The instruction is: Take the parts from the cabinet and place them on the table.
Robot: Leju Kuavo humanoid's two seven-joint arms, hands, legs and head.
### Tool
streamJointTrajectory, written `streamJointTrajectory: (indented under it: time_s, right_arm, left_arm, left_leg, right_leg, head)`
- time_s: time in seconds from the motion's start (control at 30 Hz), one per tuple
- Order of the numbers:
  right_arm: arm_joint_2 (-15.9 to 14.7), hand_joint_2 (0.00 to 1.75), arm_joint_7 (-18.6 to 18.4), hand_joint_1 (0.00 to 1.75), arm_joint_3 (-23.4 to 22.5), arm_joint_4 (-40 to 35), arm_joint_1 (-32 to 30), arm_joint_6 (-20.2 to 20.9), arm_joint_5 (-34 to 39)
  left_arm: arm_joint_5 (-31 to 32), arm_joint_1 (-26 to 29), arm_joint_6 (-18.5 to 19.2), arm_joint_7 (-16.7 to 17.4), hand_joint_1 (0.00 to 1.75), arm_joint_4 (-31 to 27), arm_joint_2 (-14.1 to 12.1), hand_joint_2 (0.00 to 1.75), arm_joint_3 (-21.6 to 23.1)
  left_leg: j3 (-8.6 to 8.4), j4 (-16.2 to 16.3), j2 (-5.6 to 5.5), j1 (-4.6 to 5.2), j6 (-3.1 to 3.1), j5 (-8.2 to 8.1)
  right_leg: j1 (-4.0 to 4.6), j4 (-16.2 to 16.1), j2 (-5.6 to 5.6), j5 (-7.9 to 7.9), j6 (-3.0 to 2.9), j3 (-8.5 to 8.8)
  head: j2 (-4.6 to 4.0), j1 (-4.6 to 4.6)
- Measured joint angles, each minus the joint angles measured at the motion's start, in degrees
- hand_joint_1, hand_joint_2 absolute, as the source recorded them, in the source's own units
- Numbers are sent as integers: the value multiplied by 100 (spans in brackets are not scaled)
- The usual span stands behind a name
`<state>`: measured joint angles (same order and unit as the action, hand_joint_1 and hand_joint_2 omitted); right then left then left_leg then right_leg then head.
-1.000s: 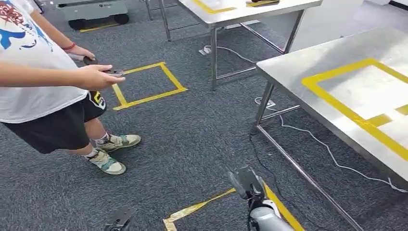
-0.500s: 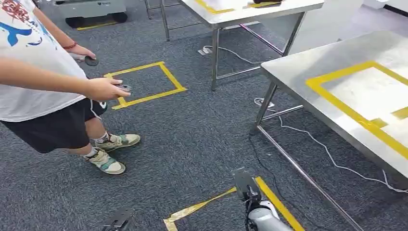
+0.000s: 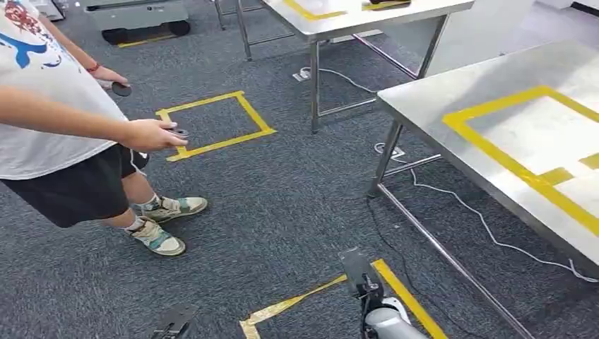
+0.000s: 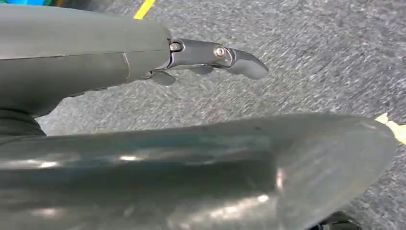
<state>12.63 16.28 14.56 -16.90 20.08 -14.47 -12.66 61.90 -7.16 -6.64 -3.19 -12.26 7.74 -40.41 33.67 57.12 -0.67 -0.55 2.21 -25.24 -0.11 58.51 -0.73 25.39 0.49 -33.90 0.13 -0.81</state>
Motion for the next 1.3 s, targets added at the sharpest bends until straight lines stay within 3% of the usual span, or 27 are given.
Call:
streamJointTrajectory:
  time_s: [0.03,0.1,0.13,0.17,0.2,0.23,0.3,0.33,0.37,0.47,0.5,0.57,0.63,0.67,0.7,0.73,0.8,0.83,0.87,0.97,1.03,1.07,1.13,1.17,1.2,1.23,1.3]
  right_arm:
    - [0,0,-56,0,7,0,15,-34,-34]
    - [0,0,-304,0,42,18,12,-105,-140]
    - [-4,0,-477,0,50,48,-1,-96,-138]
    - [-9,0,-610,0,48,79,-24,-63,-113]
    - [-20,0,-725,0,46,107,-56,-46,-107]
    - [-31,0,-831,0,46,129,-89,-48,-114]
    - [-61,0,-952,0,46,168,-144,-61,-138]
    - [-77,0,-975,0,44,184,-158,-59,-127]
    - [-103,0,-988,0,44,203,-168,-50,-100]
    - [-153,0,-1007,0,41,236,-241,-24,-74]
    - [-166,0,-1014,0,41,247,-252,-7,-63]
    - [-190,0,-1008,0,24,251,-250,18,-28]
    - [-208,0,-1010,0,4,267,-258,33,-7]
    - [-216,0,-1010,0,0,278,-269,35,-2]
    - [-223,0,-1012,0,-7,282,-278,35,-2]
    - [-232,0,-1012,0,-15,289,-279,35,-2]
    - [-234,0,-1010,0,-37,289,-266,35,-2]
    - [-234,0,-1010,0,-42,289,-253,35,-2]
    - [-234,0,-1010,0,-42,291,-241,37,-2]
    - [-243,0,-1001,0,-50,302,-261,37,24]
    - [-242,0,-972,0,-92,302,-236,14,48]
    - [-240,0,-1021,0,-105,302,-215,0,33]
    - [-240,0,-1201,0,-107,304,-207,-28,-77]
    - [-240,0,-1274,0,-107,308,-210,-24,-111]
    - [-240,0,-1303,0,-107,315,-213,-11,-114]
    - [-240,0,-1283,0,-107,321,-215,4,-112]
    - [-240,0,-1147,0,-120,321,-212,11,-78]
  left_arm:
    - [2,-4,-11,4,0,0,2,0,0]
    - [9,-5,-9,13,0,0,7,0,0]
    - [13,4,-7,20,0,0,18,0,0]
    - [28,19,-7,26,0,0,26,0,0]
    - [28,26,-7,26,0,0,26,0,0]
    - [28,25,-7,26,0,0,26,0,0]
    - [28,19,9,17,0,0,26,0,0]
    - [28,15,9,17,0,0,26,0,0]
    - [28,11,9,20,0,0,35,0,0]
    - [42,93,-13,72,0,0,33,0,-2]
    - [42,115,-35,94,0,0,17,0,-7]
    - [44,126,-68,116,0,0,-2,0,-11]
    - [44,150,-72,125,0,0,-6,0,-13]
    - [44,160,-70,131,0,0,-7,0,-15]
    - [44,169,-72,133,0,0,-9,0,-17]
    - [44,176,-72,136,0,0,-9,0,-20]
    - [44,179,-72,138,0,0,-7,0,-22]
    - [44,179,-72,138,0,0,-11,0,-22]
    - [44,177,-74,138,0,0,-15,0,-22]
    - [44,183,-79,146,0,0,-15,0,-24]
    - [44,178,-115,168,0,0,-20,0,-28]
    - [44,173,-133,173,0,0,-20,0,-31]
    - [44,163,-149,203,0,0,-17,0,-37]
    - [41,164,-159,225,0,0,-17,0,-41]
    - [39,164,-175,238,0,0,-24,0,-46]
    - [15,158,-190,251,0,0,-37,0,-55]
    - [-50,133,-236,254,0,0,-63,0,-101]
  left_leg:
    - [104,219,4,5,20,-167]
    - [536,1146,4,2,49,-618]
    - [738,1568,4,2,55,-759]
    - [837,1759,4,1,56,-778]
    - [792,1663,4,2,47,-655]
    - [642,1362,4,2,34,-447]
    - [108,368,15,-3,4,6]
    - [-45,74,19,11,-3,9]
    - [-66,-23,14,-1,-34,-20]
    - [-44,-30,8,25,-130,6]
    - [-57,-59,12,-5,-175,35]
    - [-56,-64,14,-2,-229,34]
    - [-56,-62,15,5,-240,27]
    - [-57,-61,15,6,-240,27]
    - [-60,-59,13,5,-240,27]
    - [-65,-58,8,1,-239,26]
    - [-88,-52,3,-9,-218,12]
    - [-88,-48,1,1,-186,6]
    - [-61,-14,-6,36,-149,-5]
    - [-63,-63,-5,10,-59,43]
    - [-3,72,8,5,5,-85]
    - [143,396,9,5,22,-294]
    - [598,1363,9,2,44,-735]
    - [778,1733,9,2,47,-845]
    - [822,1803,9,2,46,-805]
    - [739,1625,9,3,36,-634]
    - [263,690,12,0,5,-133]
  right_leg:
    - [-3,0,3,3,-36,-2]
    - [2,0,21,8,-66,-8]
    - [6,0,24,9,-68,-9]
    - [8,0,24,7,-70,-11]
    - [8,0,23,6,-69,-10]
    - [8,0,21,5,-67,-9]
    - [7,1,18,6,-49,3]
    - [46,17,13,10,-10,-12]
    - [60,45,5,17,16,-48]
    - [35,-17,10,-23,117,-27]
    - [25,15,14,22,150,-96]
    - [19,574,27,387,199,-319]
    - [15,1599,27,804,227,-783]
    - [14,1838,27,849,236,-900]
    - [13,1800,27,768,238,-886]
    - [10,1468,27,552,233,-724]
    - [-6,402,31,69,229,-174]
    - [-14,62,27,94,228,-6]
    - [-5,15,-3,80,170,49]
    - [34,36,-9,63,73,15]
    - [-9,-2,0,29,-13,29]
    - [-9,-2,4,29,-49,27]
    - [-2,-2,21,35,-65,22]
    - [3,-2,24,35,-66,20]
    - [4,-1,23,35,-67,21]
    - [3,-1,19,34,-66,22]
    - [-1,0,15,32,-56,36]
  head:
    - [0,-26]
    - [2,-26]
    - [0,-31]
    - [0,-24]
    - [0,-28]
    - [0,-28]
    - [0,-31]
    - [0,-31]
    - [0,-18]
    - [0,-22]
    - [2,-29]
    - [2,20]
    - [0,24]
    - [0,15]
    - [2,24]
    - [2,22]
    - [0,22]
    - [0,26]
    - [0,18]
    - [0,15]
    - [0,-2]
    - [0,-24]
    - [0,-17]
    - [0,-20]
    - [0,-17]
    - [0,-22]
    - [0,-20]
